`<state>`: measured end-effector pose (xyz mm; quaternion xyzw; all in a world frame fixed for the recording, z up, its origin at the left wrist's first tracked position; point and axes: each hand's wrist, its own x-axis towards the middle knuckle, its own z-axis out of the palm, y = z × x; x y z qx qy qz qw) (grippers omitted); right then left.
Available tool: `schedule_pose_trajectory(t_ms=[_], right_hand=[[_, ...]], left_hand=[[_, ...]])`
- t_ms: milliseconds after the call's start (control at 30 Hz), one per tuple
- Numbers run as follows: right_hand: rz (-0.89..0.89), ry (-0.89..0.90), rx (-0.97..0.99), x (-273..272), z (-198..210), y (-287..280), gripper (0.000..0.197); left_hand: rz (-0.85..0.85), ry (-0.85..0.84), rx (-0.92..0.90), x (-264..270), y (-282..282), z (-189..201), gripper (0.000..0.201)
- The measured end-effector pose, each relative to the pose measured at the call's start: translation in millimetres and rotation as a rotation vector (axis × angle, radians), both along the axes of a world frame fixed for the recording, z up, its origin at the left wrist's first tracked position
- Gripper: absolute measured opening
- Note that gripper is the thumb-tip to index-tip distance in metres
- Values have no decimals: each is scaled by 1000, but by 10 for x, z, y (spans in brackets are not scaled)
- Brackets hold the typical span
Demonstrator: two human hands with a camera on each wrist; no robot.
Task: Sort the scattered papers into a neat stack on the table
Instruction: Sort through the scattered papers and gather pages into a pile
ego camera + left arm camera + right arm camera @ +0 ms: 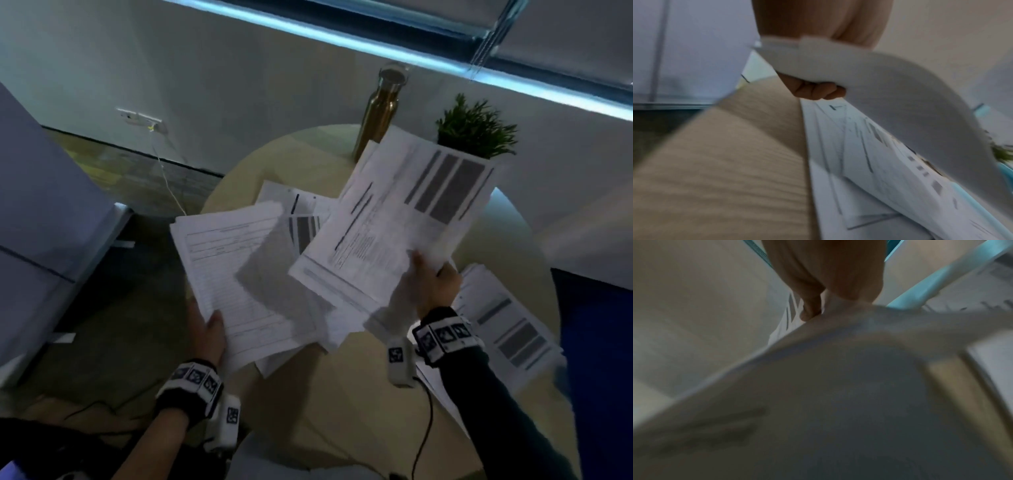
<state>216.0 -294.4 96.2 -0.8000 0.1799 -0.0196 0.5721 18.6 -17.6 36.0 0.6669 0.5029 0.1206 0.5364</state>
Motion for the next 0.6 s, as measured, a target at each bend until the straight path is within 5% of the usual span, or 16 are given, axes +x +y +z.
schedule_pose_trajectory(t_ms=[167,333,533,600], right_hand=[[23,8,182,-231,-48,-247,22],[306,134,210,-532,-205,-174,21],[136,113,229,-708,-376,-180,67],[257,180,108,-716,-454,-231,58]], left_hand=[[-340,-35,-32,411,-293,95,45],[-461,-142,-495,729,-578,181,55],[-671,-277,-290,770,-797,197,45],[-712,-261,-286,784,-749,101,38]])
